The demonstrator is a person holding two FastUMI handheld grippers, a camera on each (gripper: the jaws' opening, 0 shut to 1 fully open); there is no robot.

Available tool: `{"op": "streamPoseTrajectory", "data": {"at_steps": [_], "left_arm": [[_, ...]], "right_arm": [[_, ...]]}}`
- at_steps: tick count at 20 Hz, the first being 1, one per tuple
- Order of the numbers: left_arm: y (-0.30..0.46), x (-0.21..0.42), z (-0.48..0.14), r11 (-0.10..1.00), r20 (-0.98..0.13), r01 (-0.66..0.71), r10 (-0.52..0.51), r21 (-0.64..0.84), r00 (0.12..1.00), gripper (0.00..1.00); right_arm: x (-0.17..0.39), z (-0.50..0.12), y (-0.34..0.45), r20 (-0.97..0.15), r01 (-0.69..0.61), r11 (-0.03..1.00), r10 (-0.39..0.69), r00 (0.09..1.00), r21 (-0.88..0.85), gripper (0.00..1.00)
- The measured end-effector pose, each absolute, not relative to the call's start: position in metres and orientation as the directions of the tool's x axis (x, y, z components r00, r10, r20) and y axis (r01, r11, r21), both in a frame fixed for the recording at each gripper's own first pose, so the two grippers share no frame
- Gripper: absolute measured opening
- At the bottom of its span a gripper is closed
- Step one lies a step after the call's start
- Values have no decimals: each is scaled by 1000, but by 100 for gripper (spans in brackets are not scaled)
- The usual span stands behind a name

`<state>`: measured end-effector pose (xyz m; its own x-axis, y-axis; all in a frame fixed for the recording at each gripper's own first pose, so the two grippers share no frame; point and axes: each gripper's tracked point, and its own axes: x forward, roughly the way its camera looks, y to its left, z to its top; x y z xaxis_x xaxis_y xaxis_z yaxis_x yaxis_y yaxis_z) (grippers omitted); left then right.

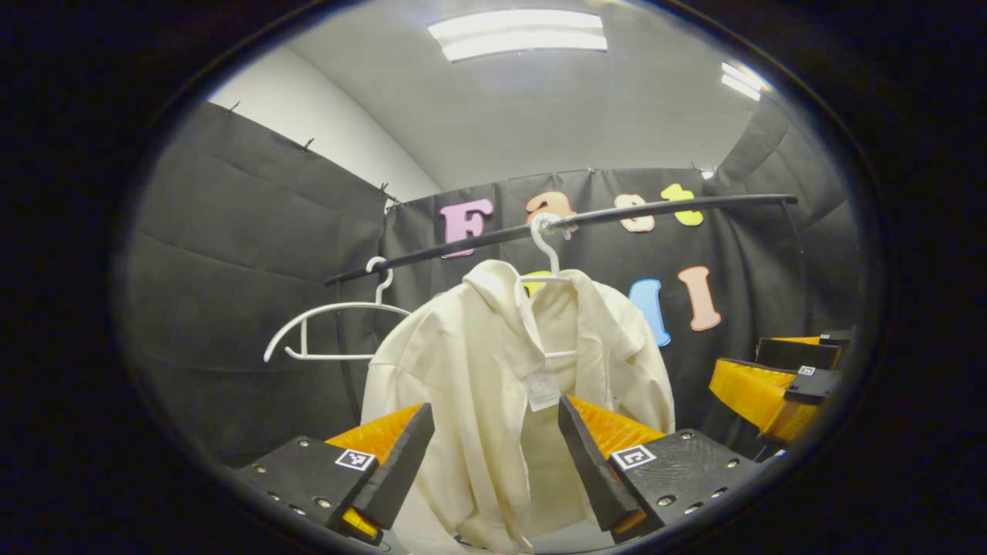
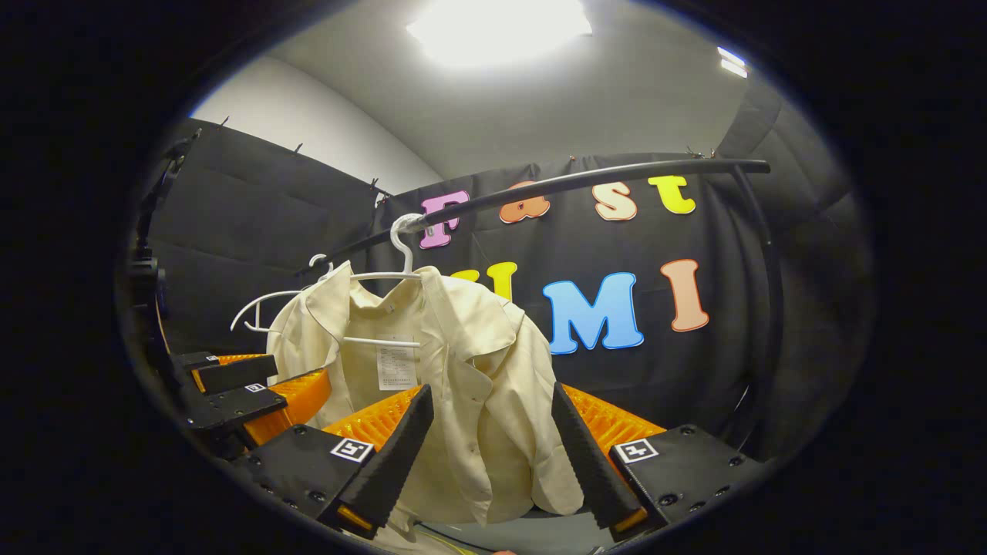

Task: Grasp the clothes on the hanger with both hands and then place them into the laundry hamper below.

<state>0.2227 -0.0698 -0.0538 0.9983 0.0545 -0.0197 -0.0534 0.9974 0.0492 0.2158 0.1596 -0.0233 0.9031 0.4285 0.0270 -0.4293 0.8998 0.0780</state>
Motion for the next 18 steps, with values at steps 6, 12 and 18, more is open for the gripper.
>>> {"op": "streamPoseTrajectory", "data": {"at_steps": [6,12,18], "left_arm": [[-59,267,-83,989,-56,-127,131,72,990,95],[-40,292,-92,976,-68,-193,200,99,977,95],[-27,291,-87,969,-37,-229,233,97,972,46]], "right_arm": [[259,-48,182,-6,-486,867,489,872,113,98],[295,-59,218,-12,-557,819,563,826,140,95],[324,-64,258,-7,-577,795,589,808,185,92]]}}
